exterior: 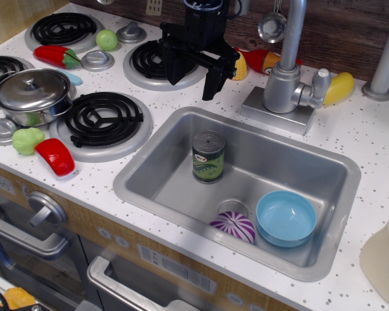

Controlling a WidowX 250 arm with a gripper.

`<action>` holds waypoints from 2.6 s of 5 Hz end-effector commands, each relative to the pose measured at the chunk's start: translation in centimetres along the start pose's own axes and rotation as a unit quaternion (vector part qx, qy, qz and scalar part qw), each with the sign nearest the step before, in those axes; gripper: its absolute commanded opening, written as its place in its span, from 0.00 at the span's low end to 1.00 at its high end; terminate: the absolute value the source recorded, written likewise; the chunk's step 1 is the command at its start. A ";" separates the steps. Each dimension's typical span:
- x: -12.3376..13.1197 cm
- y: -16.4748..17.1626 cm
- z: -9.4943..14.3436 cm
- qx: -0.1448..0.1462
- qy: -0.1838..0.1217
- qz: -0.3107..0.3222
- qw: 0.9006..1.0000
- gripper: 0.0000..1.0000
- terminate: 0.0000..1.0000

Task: Put detergent in sink

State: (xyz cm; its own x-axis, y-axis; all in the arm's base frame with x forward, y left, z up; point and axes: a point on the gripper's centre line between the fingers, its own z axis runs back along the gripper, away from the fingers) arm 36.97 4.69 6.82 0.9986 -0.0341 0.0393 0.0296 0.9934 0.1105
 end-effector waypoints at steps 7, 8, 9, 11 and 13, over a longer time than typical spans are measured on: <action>-7.0 -16.3 10.3 -0.025 0.059 0.352 0.934 1.00 0.00; -8.1 -19.3 9.7 -0.045 0.034 0.375 0.925 1.00 0.00; -8.8 -21.2 9.1 -0.068 0.022 0.380 0.922 1.00 0.00; -9.0 -23.9 9.8 -0.066 0.001 0.394 0.917 1.00 0.00; -8.7 -26.4 10.0 -0.057 -0.008 0.417 0.907 1.00 0.00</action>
State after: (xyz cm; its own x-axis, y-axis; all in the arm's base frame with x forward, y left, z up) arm 26.66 -22.01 10.69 0.6758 0.7305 0.0979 -0.7311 0.6813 -0.0371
